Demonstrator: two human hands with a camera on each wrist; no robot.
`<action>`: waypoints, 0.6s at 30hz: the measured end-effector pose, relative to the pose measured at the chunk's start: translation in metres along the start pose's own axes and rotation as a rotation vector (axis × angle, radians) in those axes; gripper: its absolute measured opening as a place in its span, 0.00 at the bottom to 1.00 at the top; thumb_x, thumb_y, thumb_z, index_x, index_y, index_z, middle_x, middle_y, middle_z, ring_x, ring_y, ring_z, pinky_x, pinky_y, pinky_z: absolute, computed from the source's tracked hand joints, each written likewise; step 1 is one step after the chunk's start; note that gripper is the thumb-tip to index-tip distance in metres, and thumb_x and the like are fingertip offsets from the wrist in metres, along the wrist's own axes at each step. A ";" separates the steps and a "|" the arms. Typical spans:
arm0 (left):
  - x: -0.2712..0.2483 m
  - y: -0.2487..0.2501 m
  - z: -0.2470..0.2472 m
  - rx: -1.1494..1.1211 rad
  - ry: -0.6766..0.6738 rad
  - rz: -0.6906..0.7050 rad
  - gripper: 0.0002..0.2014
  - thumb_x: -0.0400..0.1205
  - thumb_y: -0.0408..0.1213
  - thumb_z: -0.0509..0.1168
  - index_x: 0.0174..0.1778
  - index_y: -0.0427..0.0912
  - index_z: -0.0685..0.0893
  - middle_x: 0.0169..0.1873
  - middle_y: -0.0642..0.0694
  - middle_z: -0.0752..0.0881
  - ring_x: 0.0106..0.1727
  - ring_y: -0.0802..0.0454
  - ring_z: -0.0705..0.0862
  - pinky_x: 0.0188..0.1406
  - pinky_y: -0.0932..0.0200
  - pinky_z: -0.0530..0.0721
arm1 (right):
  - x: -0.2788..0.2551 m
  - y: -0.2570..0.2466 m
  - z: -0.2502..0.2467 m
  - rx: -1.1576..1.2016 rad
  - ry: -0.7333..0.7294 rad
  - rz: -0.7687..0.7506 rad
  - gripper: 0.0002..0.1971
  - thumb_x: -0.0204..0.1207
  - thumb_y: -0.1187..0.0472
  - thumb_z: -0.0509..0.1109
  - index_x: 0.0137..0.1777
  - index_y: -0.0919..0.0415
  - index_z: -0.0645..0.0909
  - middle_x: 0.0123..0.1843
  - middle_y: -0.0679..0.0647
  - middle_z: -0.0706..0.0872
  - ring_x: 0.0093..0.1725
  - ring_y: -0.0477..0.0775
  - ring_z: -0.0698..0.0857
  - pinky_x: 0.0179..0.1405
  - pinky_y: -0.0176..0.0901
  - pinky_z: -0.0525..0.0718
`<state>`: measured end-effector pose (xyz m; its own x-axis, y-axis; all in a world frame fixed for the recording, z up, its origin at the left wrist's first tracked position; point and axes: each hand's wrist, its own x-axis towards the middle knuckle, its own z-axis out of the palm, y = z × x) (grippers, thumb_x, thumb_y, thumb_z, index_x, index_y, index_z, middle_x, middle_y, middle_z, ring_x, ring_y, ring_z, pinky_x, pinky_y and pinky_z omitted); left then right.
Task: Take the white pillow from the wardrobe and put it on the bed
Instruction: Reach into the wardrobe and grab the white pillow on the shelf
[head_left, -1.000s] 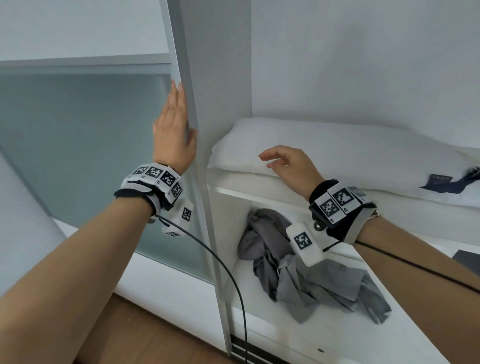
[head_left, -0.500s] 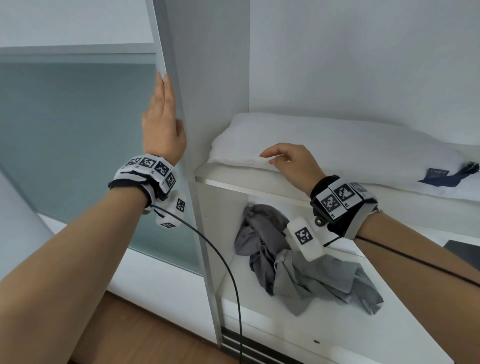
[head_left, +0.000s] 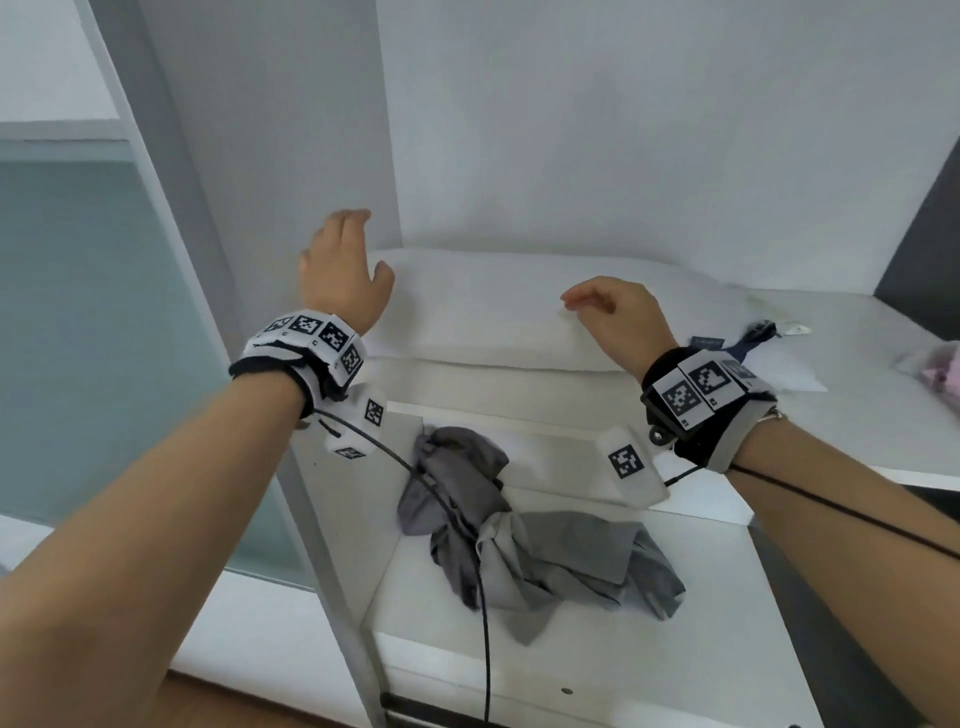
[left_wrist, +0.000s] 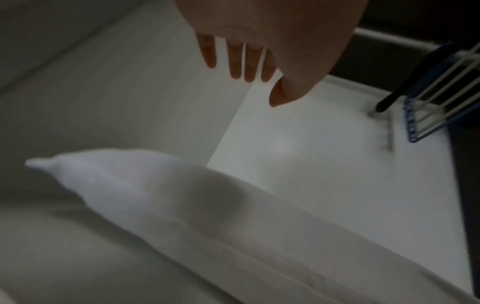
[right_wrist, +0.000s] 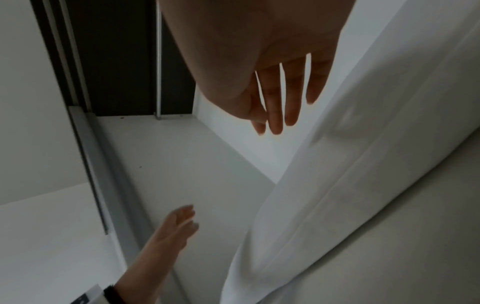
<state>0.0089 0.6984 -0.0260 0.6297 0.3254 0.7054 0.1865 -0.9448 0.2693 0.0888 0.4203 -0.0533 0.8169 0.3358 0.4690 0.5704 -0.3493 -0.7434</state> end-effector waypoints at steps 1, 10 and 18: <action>0.001 0.003 0.010 0.018 -0.056 -0.067 0.28 0.80 0.39 0.61 0.77 0.37 0.66 0.75 0.37 0.70 0.73 0.35 0.71 0.71 0.44 0.68 | 0.002 0.012 -0.016 -0.034 0.040 0.030 0.12 0.75 0.68 0.63 0.51 0.59 0.86 0.52 0.53 0.89 0.51 0.47 0.85 0.54 0.28 0.78; 0.006 -0.008 0.065 0.111 -0.315 -0.557 0.40 0.77 0.66 0.54 0.80 0.43 0.58 0.78 0.36 0.62 0.77 0.31 0.63 0.74 0.30 0.63 | 0.011 0.097 -0.106 -0.399 0.163 0.494 0.32 0.70 0.42 0.68 0.72 0.55 0.69 0.73 0.63 0.72 0.73 0.69 0.69 0.72 0.64 0.69; 0.020 -0.030 0.082 -0.020 -0.356 -0.862 0.49 0.72 0.72 0.52 0.83 0.46 0.46 0.80 0.30 0.59 0.78 0.26 0.61 0.77 0.32 0.58 | 0.036 0.117 -0.097 -0.213 0.096 0.773 0.67 0.47 0.21 0.69 0.78 0.66 0.53 0.75 0.67 0.72 0.71 0.68 0.75 0.70 0.59 0.74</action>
<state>0.0780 0.7303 -0.0734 0.4745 0.8801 0.0155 0.6862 -0.3809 0.6197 0.1932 0.3066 -0.0768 0.9853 -0.1425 -0.0945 -0.1629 -0.6146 -0.7718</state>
